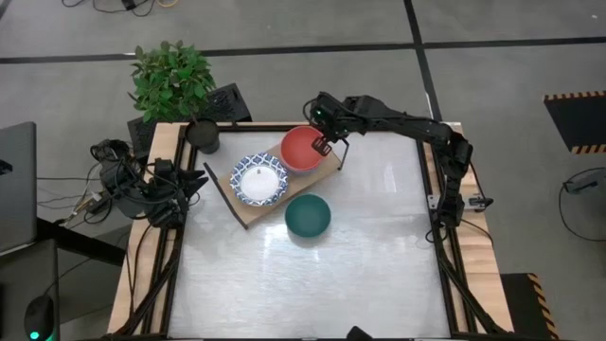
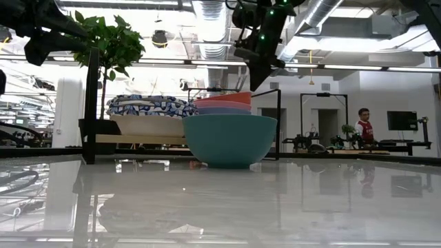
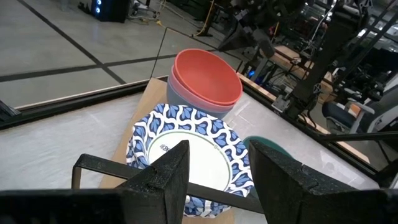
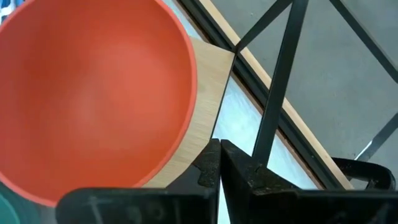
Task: Place and stack bowls onto a shelf
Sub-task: Stack the orange bowl on top of the pink bowl on the shelf
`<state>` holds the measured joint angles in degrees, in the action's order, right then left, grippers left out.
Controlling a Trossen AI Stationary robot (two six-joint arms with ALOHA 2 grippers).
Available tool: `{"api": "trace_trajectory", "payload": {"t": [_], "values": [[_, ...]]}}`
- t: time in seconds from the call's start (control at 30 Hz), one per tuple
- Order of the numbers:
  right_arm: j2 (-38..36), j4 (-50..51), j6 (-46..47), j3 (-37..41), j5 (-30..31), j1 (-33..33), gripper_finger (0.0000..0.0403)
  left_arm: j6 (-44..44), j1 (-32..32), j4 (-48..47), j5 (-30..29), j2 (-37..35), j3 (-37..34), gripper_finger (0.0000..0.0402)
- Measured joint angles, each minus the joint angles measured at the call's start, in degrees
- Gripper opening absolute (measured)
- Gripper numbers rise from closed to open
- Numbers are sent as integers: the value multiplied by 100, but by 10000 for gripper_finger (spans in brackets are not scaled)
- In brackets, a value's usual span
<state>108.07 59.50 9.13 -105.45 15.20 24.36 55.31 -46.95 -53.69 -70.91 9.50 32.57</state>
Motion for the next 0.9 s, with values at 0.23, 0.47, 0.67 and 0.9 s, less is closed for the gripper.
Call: {"api": "trace_trajectory", "payload": {"t": [0.23,0.47,0.67,0.9], "values": [[0,7,-2,0,-2,-57,19,2,1,0,-11,0,1,151],[0,3,1,0,38,-197,38,2,0,0,-28,-1,0,151],[0,-29,28,0,65,-215,20,2,1,0,-28,-2,1,151],[0,-124,96,8,60,-244,34,2,1,0,-28,0,0,151]]}}
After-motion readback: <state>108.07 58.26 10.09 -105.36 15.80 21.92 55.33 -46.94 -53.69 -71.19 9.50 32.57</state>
